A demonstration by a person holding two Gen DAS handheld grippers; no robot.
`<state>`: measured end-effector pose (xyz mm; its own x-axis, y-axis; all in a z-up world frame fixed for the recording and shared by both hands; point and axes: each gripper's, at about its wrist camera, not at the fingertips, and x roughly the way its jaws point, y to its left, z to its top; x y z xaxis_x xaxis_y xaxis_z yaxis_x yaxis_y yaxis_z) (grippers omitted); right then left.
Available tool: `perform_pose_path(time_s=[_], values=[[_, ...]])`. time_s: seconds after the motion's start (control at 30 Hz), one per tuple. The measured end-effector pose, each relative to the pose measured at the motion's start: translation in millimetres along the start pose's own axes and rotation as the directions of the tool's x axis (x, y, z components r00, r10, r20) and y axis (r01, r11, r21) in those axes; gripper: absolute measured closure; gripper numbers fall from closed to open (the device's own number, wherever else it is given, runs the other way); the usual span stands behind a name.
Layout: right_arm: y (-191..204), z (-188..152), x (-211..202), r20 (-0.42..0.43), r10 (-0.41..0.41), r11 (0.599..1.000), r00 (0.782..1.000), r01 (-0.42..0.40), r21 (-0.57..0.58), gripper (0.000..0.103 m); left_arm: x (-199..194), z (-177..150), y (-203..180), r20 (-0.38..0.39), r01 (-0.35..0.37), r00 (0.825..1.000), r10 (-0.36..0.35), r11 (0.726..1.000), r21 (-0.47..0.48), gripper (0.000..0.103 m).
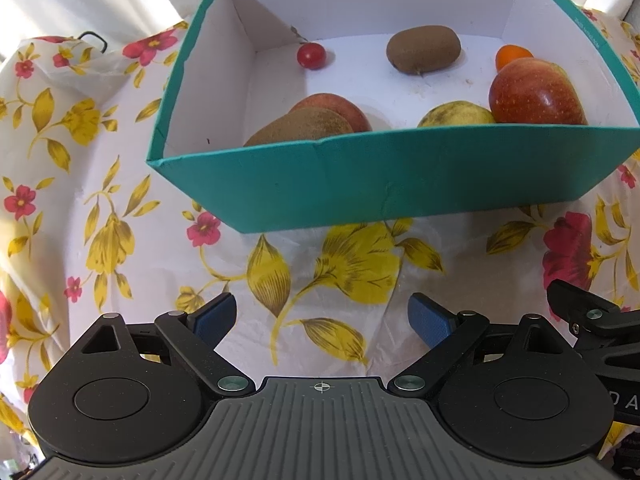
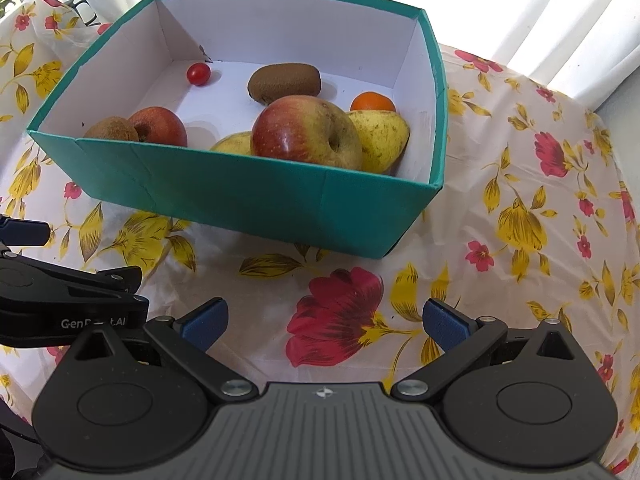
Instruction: Organize fruits
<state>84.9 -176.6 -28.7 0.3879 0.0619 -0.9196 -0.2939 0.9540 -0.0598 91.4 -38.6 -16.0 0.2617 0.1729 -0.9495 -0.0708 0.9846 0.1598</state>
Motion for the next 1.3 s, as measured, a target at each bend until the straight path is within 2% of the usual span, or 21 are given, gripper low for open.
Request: perform_pose_path(time_s=[1.3], values=[[2.4, -5.3, 0.3, -0.009, -0.001, 1.000, 1.000, 0.001, -0.009, 0.000, 4.8, -3.5, 0.3, -0.023, 0.013, 1.000, -0.013, 1.000, -0.007, 0.007]])
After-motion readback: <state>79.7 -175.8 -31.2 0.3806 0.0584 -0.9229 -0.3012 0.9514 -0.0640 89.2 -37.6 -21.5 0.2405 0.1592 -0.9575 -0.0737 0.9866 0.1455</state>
